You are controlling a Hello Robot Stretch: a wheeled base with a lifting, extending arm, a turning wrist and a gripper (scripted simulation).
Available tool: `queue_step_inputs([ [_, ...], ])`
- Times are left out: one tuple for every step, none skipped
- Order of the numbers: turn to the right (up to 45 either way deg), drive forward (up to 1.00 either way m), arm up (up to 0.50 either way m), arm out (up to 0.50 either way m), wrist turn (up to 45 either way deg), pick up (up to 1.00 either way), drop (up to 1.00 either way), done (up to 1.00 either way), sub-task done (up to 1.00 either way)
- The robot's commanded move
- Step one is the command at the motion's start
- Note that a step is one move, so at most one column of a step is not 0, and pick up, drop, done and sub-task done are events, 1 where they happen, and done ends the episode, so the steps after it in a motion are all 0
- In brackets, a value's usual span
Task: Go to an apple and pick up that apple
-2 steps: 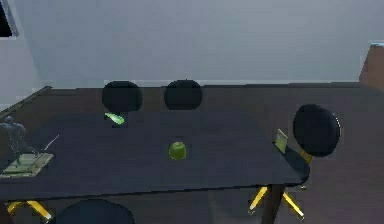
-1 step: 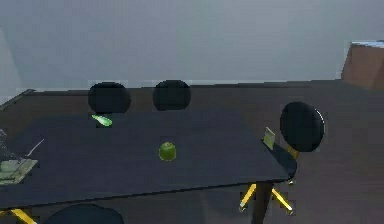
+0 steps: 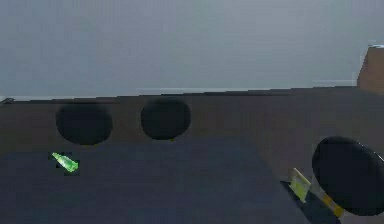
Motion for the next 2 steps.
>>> queue_step_inputs([
  [-45.0,0.00,0.00,0.00,0.0,0.00,0.00,0.00,0.00],
  [-45.0,0.00,0.00,0.00,0.0,0.00,0.00,0.00,0.00],
])
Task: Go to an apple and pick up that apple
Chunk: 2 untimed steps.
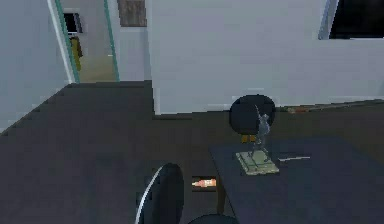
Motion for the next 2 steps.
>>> queue_step_inputs([
  [-15.0,0.00,0.00,0.00,0.0,0.00,0.00,0.00,0.00],
  [0.0,0.00,0.50,0.00,0.0,0.00,0.00,0.00,0.00],
])
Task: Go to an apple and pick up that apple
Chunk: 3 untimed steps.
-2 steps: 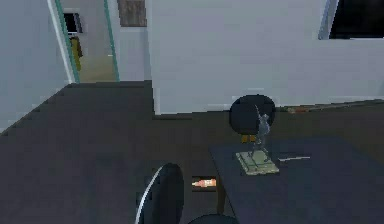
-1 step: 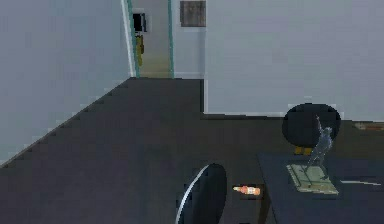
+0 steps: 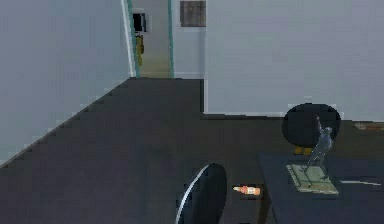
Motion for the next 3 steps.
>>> queue_step_inputs([
  [0.0,0.00,0.30,0.00,0.0,0.00,0.00,0.00,0.00],
  [0.0,0.00,0.00,0.18,0.0,0.00,0.00,0.00,0.00],
  [0.0,0.00,0.00,0.00,45.0,0.00,0.00,0.00,0.00],
])
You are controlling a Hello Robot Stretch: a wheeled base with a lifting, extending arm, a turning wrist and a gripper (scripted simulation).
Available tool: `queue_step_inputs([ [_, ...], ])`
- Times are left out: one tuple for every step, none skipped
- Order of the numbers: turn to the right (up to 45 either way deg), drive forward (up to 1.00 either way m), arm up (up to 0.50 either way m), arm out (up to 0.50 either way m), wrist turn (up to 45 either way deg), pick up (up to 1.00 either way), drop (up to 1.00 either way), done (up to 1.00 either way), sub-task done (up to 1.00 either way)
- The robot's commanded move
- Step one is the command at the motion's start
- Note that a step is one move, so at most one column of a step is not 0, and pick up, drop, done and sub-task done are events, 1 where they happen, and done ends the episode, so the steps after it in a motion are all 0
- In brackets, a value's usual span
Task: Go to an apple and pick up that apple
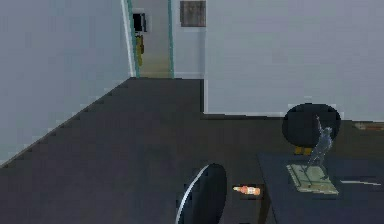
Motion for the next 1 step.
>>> queue_step_inputs([
  [0.0,0.00,0.00,0.00,45.0,0.00,0.00,0.00,0.00],
])
